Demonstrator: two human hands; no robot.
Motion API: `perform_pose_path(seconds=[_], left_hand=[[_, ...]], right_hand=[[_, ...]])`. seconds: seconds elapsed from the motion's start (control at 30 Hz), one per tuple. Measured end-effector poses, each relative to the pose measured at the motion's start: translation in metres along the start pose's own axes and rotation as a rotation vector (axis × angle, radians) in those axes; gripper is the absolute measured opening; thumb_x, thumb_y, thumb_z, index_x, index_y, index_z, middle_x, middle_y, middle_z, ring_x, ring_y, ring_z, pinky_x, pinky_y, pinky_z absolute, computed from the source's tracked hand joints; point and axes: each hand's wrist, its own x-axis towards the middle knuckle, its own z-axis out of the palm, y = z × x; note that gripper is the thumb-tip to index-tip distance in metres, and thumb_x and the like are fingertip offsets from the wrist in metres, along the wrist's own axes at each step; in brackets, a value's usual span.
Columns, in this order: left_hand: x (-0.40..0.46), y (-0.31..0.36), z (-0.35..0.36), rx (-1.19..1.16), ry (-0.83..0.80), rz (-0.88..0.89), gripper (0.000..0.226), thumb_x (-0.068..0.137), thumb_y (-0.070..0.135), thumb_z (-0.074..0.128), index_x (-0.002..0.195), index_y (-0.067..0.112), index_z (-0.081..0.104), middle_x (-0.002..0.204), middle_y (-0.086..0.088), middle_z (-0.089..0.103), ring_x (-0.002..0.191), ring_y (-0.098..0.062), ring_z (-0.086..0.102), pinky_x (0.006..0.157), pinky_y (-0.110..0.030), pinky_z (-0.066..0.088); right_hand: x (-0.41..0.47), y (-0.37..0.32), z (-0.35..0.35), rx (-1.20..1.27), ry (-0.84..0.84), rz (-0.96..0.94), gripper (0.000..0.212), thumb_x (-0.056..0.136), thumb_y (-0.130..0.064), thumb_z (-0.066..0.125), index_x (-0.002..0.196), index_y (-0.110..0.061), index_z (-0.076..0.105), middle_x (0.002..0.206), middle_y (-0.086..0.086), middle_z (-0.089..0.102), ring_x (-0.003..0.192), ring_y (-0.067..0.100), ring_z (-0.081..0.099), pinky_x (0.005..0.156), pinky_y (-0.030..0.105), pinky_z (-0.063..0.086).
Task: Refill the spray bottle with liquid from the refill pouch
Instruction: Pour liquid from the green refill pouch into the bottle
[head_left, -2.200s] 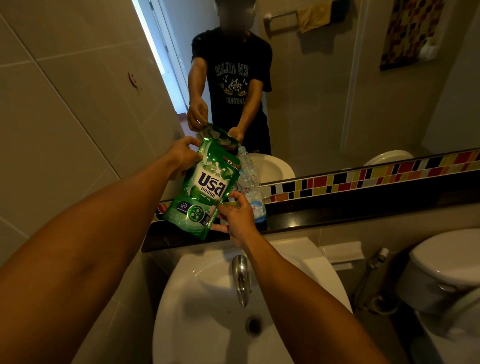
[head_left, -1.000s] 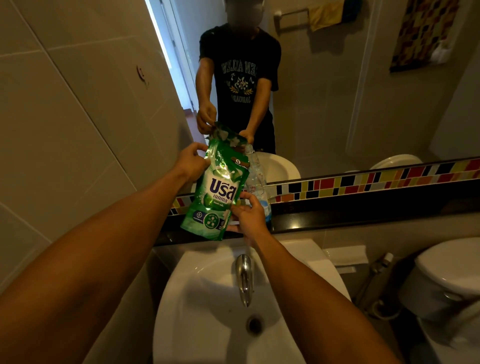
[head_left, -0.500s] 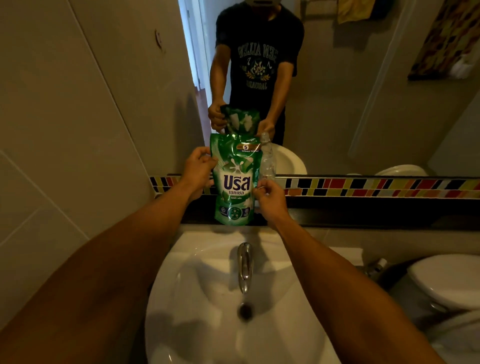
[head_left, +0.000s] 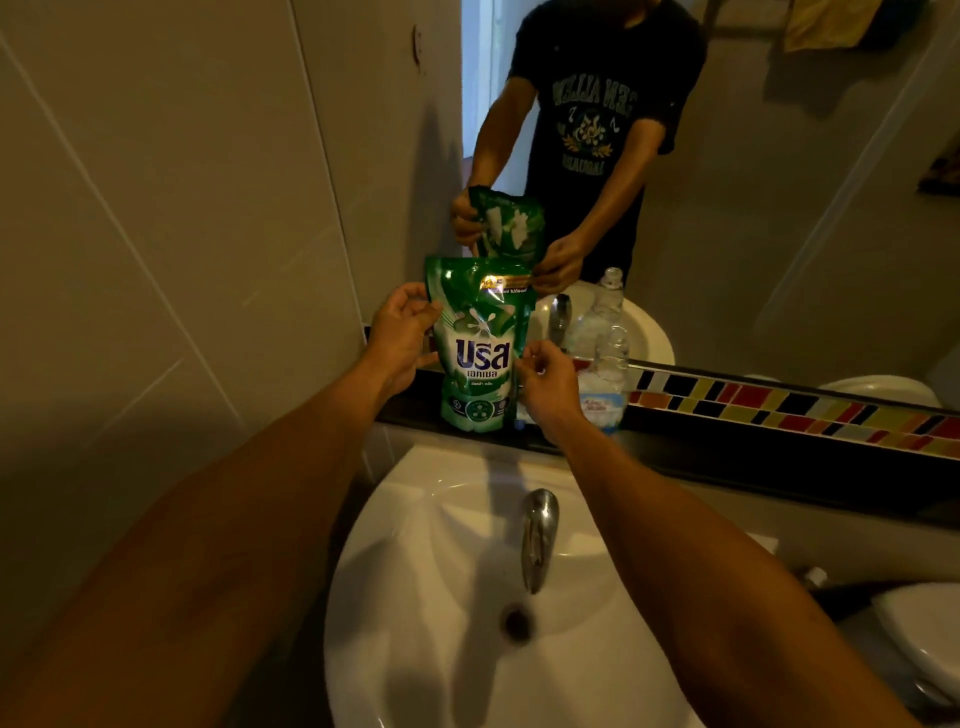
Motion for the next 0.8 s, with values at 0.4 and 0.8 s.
perform_pose_path(seconds=[0.4,0.8], left_hand=[[0.046,-0.019,-0.072,-0.022,0.161,0.038,0.024,0.097,0.002,0.048,0.108,0.023,0.052,0.102,0.0,0.072,0.105,-0.033,0.068,0.083,-0.059,0.056],[0.086,-0.041,-0.088,-0.063,0.232,0.072,0.031,0.092,-0.007,0.045,0.115,0.013,0.048,0.106,-0.012,0.068,0.102,-0.037,0.066,0.089,-0.067,0.051]], right_hand=[[0.038,0.019,0.099,-0.005,-0.124,-0.028,0.028,0.104,-0.002,0.05,0.088,-0.025,0.055,0.085,0.001,0.062,0.072,0.012,0.056,0.064,0.023,0.046],[0.068,0.045,0.139,0.016,-0.105,-0.074,0.016,0.106,-0.003,0.047,0.102,-0.016,0.054,0.093,-0.001,0.063,0.085,0.013,0.061,0.085,0.038,0.057]])
